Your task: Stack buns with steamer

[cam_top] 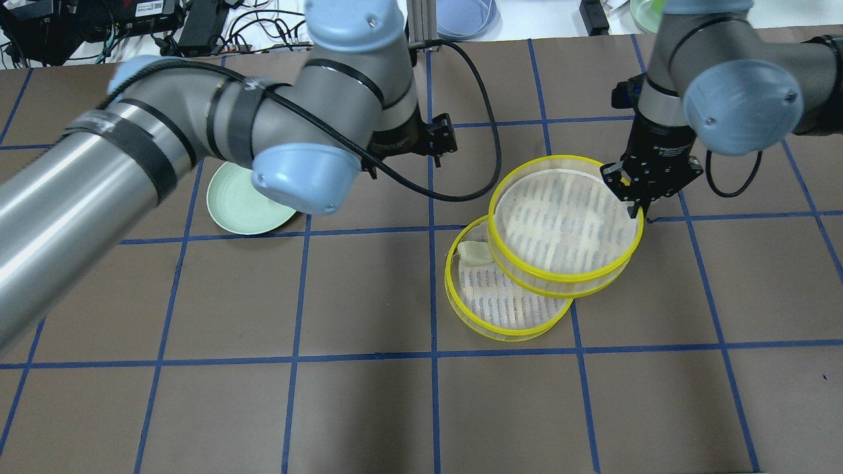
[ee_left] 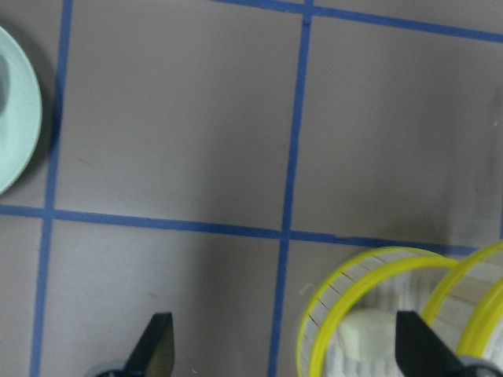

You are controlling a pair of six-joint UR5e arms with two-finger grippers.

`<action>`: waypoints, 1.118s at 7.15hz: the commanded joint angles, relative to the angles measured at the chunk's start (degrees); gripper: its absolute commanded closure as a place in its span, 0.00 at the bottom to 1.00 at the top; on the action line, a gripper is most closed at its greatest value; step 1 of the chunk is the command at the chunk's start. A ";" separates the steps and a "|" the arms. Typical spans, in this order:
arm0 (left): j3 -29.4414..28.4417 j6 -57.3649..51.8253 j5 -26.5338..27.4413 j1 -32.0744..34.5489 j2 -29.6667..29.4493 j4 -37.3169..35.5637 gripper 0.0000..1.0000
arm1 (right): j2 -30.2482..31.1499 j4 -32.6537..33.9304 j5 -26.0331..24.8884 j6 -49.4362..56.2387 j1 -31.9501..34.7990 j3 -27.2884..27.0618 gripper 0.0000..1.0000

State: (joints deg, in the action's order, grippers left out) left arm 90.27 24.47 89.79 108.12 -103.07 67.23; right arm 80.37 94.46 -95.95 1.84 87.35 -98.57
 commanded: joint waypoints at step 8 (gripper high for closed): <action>3.08 -28.77 -6.21 -26.03 -10.03 -10.33 0.00 | -0.47 13.21 1.91 5.90 5.29 -8.56 1.00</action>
State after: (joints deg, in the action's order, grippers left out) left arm 93.34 -3.46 83.61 82.54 -110.85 60.48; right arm 80.09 107.52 -94.03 7.68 92.54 -107.00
